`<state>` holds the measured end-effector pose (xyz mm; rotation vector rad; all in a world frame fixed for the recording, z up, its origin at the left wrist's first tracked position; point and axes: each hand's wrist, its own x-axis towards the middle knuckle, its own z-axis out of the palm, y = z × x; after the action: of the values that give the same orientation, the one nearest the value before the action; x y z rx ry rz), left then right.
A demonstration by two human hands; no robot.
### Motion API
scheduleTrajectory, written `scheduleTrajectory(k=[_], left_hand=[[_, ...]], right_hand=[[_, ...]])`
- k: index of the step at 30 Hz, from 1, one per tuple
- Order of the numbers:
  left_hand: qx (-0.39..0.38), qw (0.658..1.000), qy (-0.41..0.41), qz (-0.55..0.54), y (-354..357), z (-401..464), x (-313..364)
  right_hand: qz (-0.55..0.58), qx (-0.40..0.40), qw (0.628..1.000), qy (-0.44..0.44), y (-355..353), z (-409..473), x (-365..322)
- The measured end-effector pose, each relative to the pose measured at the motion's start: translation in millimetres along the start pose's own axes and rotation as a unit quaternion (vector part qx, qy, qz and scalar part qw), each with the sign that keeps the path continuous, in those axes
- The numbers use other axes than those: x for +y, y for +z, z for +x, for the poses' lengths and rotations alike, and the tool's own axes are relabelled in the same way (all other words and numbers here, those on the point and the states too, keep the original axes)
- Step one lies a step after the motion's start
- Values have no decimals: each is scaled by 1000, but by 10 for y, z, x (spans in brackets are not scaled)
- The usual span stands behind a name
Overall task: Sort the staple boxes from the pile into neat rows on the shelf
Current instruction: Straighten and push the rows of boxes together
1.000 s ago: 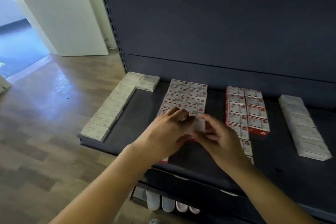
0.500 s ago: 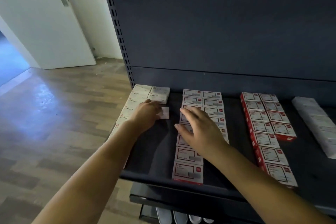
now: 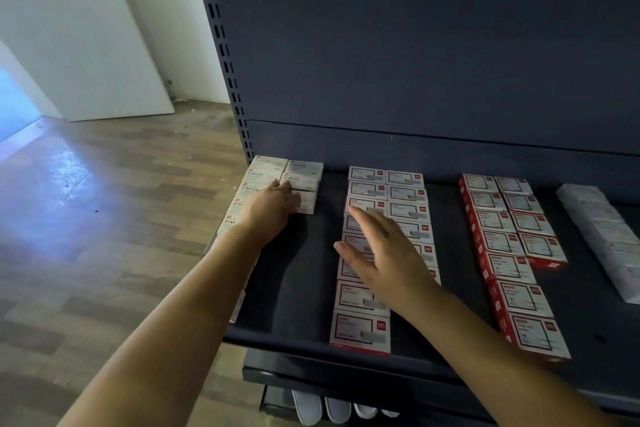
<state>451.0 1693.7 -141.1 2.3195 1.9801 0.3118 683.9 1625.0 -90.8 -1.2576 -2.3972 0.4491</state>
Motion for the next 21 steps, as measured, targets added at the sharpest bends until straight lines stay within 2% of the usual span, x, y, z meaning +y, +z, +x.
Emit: scheduleTrajectory(k=[8, 15, 17, 21], left_hand=[[-37, 997, -33, 53, -65, 40, 65], [-48, 997, -60, 28, -134, 0, 222], [-18, 998, -57, 11, -145, -119, 426], [73, 996, 45, -3, -140, -504, 1063]], right_hand=[[16, 13, 1000, 4, 48, -67, 52], [26, 28, 999, 13, 3, -133, 89], [25, 31, 999, 17, -56, -183, 158], [11, 34, 999, 30, -197, -344, 391]])
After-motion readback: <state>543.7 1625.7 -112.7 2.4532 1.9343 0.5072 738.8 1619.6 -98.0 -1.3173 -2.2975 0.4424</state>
